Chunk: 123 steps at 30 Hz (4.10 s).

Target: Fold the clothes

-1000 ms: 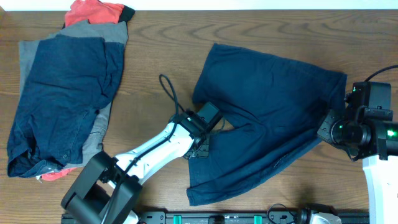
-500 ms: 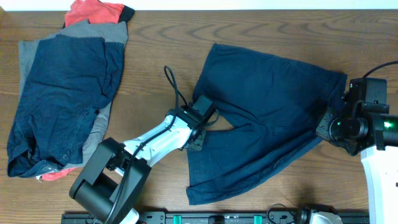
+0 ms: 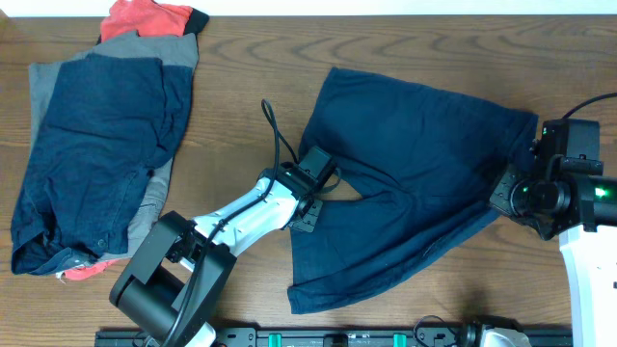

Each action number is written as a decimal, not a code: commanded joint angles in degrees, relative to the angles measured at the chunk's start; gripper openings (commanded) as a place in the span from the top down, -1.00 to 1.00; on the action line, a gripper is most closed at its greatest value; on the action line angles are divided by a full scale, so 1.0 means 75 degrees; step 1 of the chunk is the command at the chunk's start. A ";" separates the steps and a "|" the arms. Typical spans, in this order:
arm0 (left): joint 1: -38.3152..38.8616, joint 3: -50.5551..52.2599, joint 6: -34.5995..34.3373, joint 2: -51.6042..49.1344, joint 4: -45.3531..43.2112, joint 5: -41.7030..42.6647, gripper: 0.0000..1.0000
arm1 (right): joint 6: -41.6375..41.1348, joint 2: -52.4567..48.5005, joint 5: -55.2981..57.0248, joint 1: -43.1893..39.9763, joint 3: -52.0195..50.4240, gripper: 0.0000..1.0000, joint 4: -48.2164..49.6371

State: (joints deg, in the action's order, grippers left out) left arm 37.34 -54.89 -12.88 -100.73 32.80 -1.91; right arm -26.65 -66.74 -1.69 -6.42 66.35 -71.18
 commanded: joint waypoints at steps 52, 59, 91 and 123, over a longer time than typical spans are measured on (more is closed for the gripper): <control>-0.1346 -0.0332 -0.2197 0.1358 0.3786 0.3168 -0.11 | 0.0058 0.0003 -0.0035 -0.0035 0.0087 0.98 0.0248; -0.0431 0.0597 -0.2996 0.1358 0.3351 0.2690 -0.10 | 0.0082 0.0003 -0.0035 -0.0035 0.0087 0.98 0.0213; 0.0839 0.1507 -0.3060 0.1381 0.1641 0.2993 0.88 | 0.0079 0.0003 -0.0035 -0.0035 0.0087 0.97 0.0213; -0.0877 -0.2801 -0.1999 0.5152 0.3212 -0.0020 0.88 | -0.0944 0.2375 0.0775 -0.0044 0.0192 0.98 -0.1722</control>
State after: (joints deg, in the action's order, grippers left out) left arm 31.11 -74.72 -28.84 -62.52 58.43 2.28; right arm -29.30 -50.54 -2.13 -6.42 66.59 -83.55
